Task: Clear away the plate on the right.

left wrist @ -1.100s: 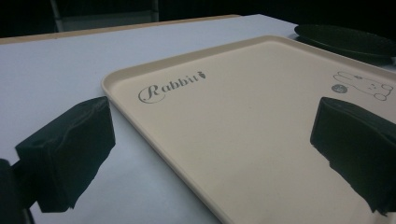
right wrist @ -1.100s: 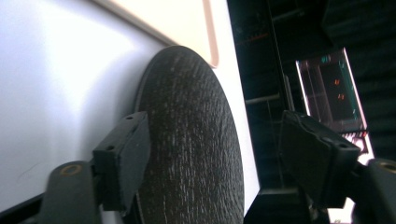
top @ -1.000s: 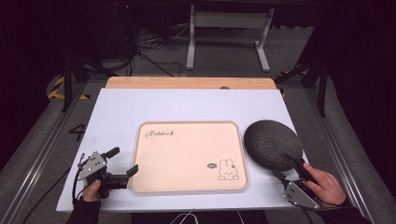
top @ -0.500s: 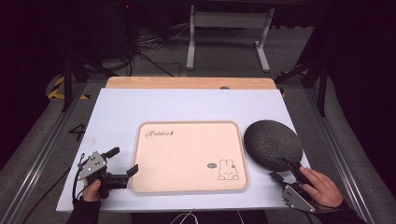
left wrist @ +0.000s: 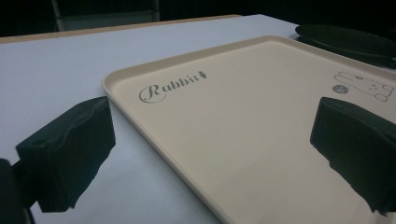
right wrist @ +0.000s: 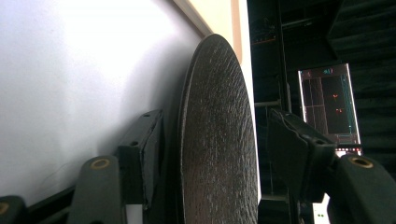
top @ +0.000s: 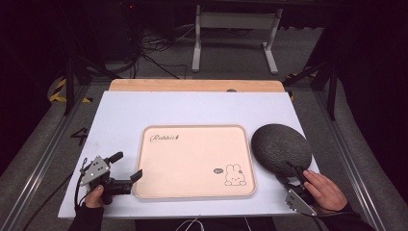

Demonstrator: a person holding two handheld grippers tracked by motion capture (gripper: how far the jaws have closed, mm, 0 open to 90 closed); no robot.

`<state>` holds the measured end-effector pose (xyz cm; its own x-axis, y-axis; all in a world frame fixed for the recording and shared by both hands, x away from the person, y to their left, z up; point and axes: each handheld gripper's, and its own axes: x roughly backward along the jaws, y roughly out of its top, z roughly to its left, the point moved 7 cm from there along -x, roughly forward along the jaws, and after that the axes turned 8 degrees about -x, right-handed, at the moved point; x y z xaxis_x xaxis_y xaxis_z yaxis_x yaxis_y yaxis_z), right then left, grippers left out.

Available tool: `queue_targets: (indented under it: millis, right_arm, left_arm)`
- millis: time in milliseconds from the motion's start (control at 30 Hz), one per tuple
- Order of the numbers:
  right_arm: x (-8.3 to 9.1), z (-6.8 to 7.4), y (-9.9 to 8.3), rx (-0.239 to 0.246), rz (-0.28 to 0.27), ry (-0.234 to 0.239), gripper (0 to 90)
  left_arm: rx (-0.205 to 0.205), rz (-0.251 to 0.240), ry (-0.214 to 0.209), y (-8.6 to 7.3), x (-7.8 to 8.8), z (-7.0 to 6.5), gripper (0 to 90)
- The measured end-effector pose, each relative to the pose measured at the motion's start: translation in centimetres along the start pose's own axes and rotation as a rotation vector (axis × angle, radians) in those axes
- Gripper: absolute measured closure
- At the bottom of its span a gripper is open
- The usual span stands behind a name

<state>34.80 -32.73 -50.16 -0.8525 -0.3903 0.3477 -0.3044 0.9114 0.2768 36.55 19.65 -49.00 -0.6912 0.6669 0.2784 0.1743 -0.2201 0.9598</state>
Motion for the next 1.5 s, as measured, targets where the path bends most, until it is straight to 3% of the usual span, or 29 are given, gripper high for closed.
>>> queue_targets:
  millis: [200, 567, 800, 1233, 1500]
  right_arm:
    - [-0.2, 0.2, 0.1, 0.012, 0.016, -0.002, 46.0]
    - [-0.9, 0.3, -0.1, 0.090, 0.068, -0.022, 57.9]
    - [-1.2, 0.3, -0.4, 0.068, 0.082, -0.016, 62.3]
    - [-1.4, 1.0, -0.4, 0.036, 0.132, 0.018, 82.2]
    - [-1.5, 1.0, -0.2, 0.024, 0.173, 0.015, 83.4]
  left_arm:
    - [0.000, 0.000, -0.001, 0.0, 0.0, 0.0, 0.8]
    - [0.000, 0.000, -0.001, 0.0, 0.0, 0.0, 0.8]
    - [0.001, -0.001, -0.002, 0.0, 0.0, 0.0, 0.8]
    - [0.004, -0.004, 0.002, 0.0, 0.0, 0.0, 0.8]
    - [0.005, -0.002, 0.003, 0.0, 0.0, 0.1, 0.8]
